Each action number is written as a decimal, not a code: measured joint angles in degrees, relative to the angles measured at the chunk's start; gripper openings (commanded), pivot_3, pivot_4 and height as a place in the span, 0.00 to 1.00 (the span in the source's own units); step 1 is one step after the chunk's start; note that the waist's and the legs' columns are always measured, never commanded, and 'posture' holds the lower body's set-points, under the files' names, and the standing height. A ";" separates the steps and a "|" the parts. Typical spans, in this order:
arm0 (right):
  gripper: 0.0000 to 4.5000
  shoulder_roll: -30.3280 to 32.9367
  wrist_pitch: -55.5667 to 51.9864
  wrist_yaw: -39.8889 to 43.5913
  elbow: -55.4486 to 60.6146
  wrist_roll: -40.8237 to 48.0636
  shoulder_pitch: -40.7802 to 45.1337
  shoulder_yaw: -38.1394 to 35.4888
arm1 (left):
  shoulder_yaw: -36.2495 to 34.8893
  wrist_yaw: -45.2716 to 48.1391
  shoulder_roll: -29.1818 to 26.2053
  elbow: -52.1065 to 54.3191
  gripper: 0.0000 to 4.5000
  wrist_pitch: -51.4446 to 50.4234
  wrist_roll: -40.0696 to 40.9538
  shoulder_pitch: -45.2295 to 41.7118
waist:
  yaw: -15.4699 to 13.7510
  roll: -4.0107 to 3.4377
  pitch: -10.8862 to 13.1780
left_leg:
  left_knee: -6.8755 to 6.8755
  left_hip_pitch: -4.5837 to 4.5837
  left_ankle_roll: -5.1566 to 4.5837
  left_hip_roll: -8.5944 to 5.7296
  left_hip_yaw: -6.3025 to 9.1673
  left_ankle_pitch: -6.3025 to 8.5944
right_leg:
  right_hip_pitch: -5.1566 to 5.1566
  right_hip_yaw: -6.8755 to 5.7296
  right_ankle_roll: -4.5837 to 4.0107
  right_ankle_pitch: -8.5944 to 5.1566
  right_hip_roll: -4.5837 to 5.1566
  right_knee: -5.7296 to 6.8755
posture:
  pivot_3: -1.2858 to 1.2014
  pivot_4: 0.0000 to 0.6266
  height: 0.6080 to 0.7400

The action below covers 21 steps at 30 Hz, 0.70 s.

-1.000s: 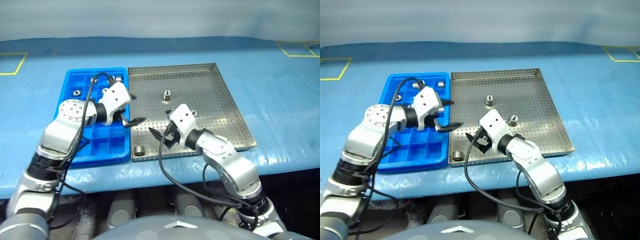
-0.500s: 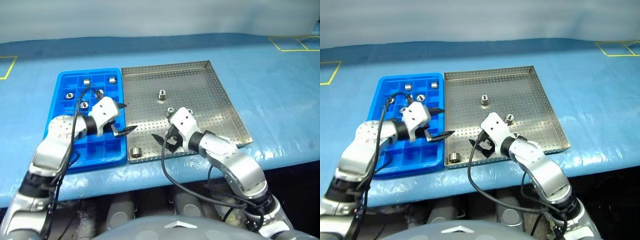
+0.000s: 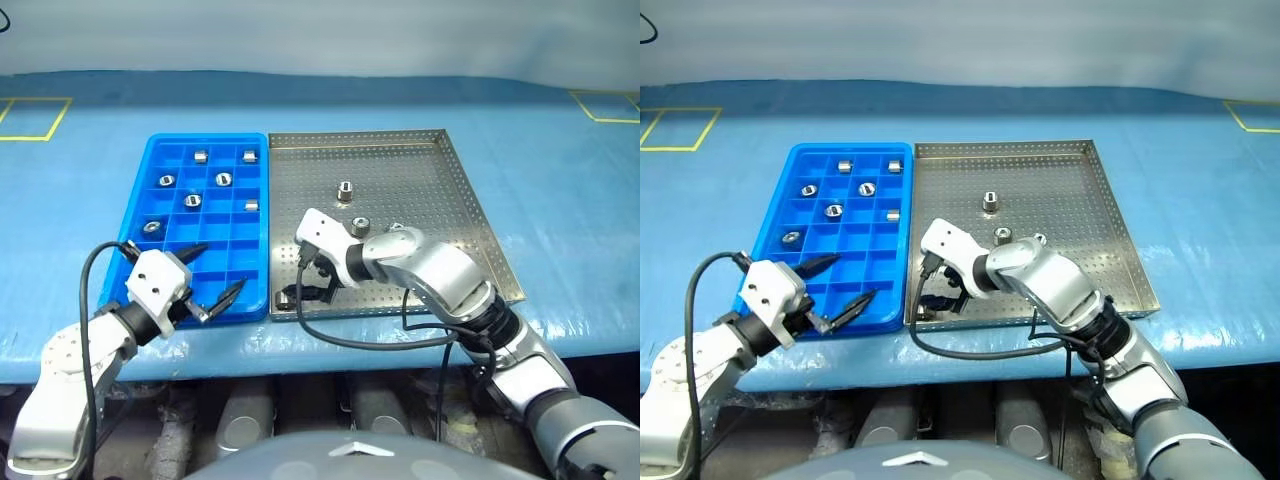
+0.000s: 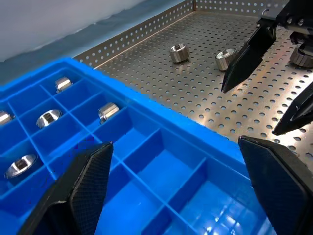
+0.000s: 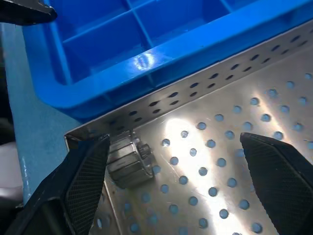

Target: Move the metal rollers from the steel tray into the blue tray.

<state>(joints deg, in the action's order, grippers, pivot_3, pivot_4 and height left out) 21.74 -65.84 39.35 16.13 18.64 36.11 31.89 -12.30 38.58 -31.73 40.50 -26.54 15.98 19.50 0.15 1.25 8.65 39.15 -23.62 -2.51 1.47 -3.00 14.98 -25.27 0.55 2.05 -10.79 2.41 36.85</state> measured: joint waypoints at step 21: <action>0.92 0.89 3.14 3.54 -7.12 -2.13 1.33 3.50 | 6.08 2.63 -3.48 1.07 1.00 0.87 4.32 -0.40 | -0.85 -0.02 0.01 | -0.03 -0.01 0.00 0.01 -0.06 0.00 | -0.06 -0.04 0.01 -0.02 0.01 -0.01 | 0.55 0.24 1.00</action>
<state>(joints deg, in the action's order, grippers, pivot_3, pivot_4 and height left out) 22.63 -62.70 42.89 9.01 16.51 37.44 35.39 -6.22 41.21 -35.21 41.57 -25.66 20.31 19.10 -0.71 1.23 8.65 39.12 -23.62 -2.51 1.49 -3.06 14.99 -25.33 0.50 2.06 -10.80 2.43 36.83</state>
